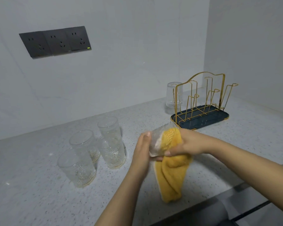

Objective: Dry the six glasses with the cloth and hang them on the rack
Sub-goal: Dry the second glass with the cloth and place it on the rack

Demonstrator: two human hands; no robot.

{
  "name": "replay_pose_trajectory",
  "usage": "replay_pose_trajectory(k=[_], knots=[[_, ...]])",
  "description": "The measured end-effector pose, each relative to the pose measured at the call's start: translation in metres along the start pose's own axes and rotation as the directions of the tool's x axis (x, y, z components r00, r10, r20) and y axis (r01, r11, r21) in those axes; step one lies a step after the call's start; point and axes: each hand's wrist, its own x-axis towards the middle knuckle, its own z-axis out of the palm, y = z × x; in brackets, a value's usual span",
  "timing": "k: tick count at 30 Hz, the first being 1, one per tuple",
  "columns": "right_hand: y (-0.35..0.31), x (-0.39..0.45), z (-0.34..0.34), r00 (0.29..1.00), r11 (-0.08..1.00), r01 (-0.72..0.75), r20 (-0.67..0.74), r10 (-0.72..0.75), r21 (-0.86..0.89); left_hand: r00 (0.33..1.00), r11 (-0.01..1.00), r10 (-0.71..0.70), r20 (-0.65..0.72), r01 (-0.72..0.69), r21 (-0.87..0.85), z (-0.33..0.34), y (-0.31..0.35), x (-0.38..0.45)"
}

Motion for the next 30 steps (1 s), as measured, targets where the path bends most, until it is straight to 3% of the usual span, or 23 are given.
replay_pose_trajectory(k=[2, 4, 5, 7, 9, 11, 13, 15, 17, 18, 20, 22, 24, 25, 27, 30], knots=[[-0.004, -0.001, -0.001, 0.999, 0.920, -0.044, -0.007, 0.051, 0.389, 0.963, 0.959, 0.265, -0.049, -0.259, 0.114, 0.001, -0.007, 0.000], [-0.005, 0.000, 0.004, 0.997, 0.824, -0.070, 0.029, 0.066, 0.562, 0.927, 0.920, 0.366, -0.080, -0.349, 0.177, 0.000, -0.012, 0.005], [-0.004, -0.001, 0.007, 0.998, 0.869, -0.064, 0.033, 0.055, 0.491, 0.929, 0.927, 0.357, -0.096, -0.339, 0.164, -0.001, -0.013, 0.009], [-0.002, -0.002, 0.013, 0.997, 0.996, 0.039, 0.056, -0.043, 0.078, 0.973, 0.976, 0.207, -0.099, -0.199, 0.088, 0.000, -0.006, 0.008], [0.002, -0.001, 0.019, 0.984, 0.928, 0.169, 0.116, -0.138, -0.331, 0.993, 0.994, -0.112, -0.025, 0.112, 0.013, -0.001, 0.001, 0.005], [0.005, 0.000, 0.020, 0.983, 0.899, 0.179, 0.095, -0.154, -0.399, 0.951, 0.953, -0.303, 0.059, 0.303, 0.015, -0.003, 0.003, 0.003], [0.007, 0.001, 0.015, 0.989, 0.955, 0.147, 0.031, -0.144, -0.258, 0.971, 0.971, -0.238, 0.039, 0.238, 0.006, -0.002, 0.001, 0.004], [0.004, 0.001, 0.006, 0.998, 0.995, 0.063, -0.025, -0.061, 0.075, 1.000, 1.000, 0.012, -0.002, -0.012, 0.009, 0.002, -0.003, 0.003], [0.003, 0.000, -0.001, 1.000, 0.921, -0.021, -0.009, 0.027, 0.390, 0.973, 0.972, 0.232, -0.017, -0.231, 0.044, 0.005, -0.005, 0.001], [0.002, 0.000, -0.002, 0.999, 0.899, -0.037, 0.015, 0.034, 0.437, 0.957, 0.957, 0.286, -0.037, -0.284, 0.059, 0.006, -0.008, 0.003], [-0.003, -0.002, -0.001, 0.998, 0.947, -0.025, 0.068, 0.003, 0.321, 0.959, 0.962, 0.274, -0.071, -0.272, 0.034, 0.003, -0.010, 0.008], [-0.004, -0.003, 0.004, 0.988, 0.997, 0.059, 0.145, -0.050, -0.054, 0.997, 0.997, 0.068, -0.040, -0.070, -0.040, 0.000, -0.004, 0.008], [-0.003, -0.002, 0.005, 0.981, 0.883, 0.159, 0.174, -0.089, -0.442, 0.975, 0.973, -0.209, 0.075, 0.216, -0.088, -0.001, 0.004, 0.005], [-0.001, 0.000, 0.005, 0.981, 0.832, 0.174, 0.168, -0.099, -0.527, 0.947, 0.947, -0.294, 0.129, 0.307, -0.093, -0.001, 0.007, 0.005], [0.000, 0.003, 0.001, 0.985, 0.828, 0.157, 0.139, -0.097, -0.538, 0.906, 0.912, -0.376, 0.195, 0.399, -0.094, -0.004, 0.010, 0.004], [-0.004, 0.004, -0.016, 0.992, 0.896, 0.092, 0.117, -0.045, -0.435, 0.896, 0.924, -0.360, 0.260, 0.382, -0.035, -0.011, 0.011, 0.007]])
